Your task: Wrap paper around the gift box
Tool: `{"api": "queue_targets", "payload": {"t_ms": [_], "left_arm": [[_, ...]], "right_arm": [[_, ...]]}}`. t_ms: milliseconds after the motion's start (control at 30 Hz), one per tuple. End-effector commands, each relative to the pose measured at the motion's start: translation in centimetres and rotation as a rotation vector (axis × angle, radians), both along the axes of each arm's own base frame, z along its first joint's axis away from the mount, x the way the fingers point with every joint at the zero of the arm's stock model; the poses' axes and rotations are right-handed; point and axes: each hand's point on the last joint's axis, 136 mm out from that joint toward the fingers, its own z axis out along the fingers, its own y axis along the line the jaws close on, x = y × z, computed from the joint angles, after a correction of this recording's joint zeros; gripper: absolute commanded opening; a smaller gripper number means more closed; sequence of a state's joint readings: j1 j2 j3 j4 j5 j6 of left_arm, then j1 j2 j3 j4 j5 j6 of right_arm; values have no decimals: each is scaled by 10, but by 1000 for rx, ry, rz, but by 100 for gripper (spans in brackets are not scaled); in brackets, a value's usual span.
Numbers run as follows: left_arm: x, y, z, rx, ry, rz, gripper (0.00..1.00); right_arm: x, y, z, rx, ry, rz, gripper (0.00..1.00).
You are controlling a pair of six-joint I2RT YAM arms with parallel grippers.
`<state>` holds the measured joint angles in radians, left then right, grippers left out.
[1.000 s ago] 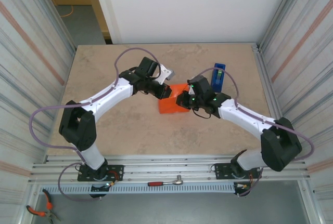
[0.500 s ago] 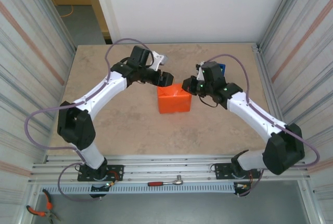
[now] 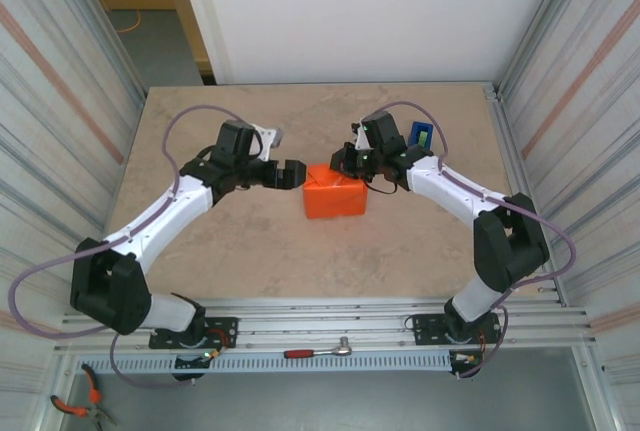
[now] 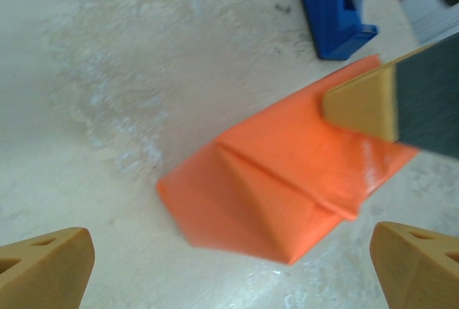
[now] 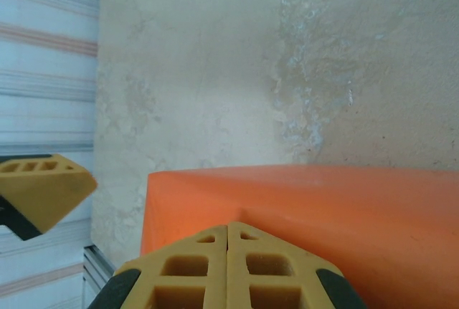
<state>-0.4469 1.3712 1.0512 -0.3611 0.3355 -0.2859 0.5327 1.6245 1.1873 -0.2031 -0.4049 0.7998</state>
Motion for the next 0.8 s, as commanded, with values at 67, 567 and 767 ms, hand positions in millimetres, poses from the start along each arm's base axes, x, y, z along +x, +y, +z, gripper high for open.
{"api": "queue_targets", "payload": {"t_ms": [67, 567, 767], "left_arm": [[-7, 21, -13, 39, -49, 74, 99], [-41, 5, -61, 64, -158, 40, 99], [-51, -16, -81, 90, -153, -1, 99]], "right_arm": [[-6, 0, 18, 37, -35, 32, 0], [-64, -94, 19, -172, -158, -64, 83], [-87, -120, -24, -234, -146, -109, 85]]}}
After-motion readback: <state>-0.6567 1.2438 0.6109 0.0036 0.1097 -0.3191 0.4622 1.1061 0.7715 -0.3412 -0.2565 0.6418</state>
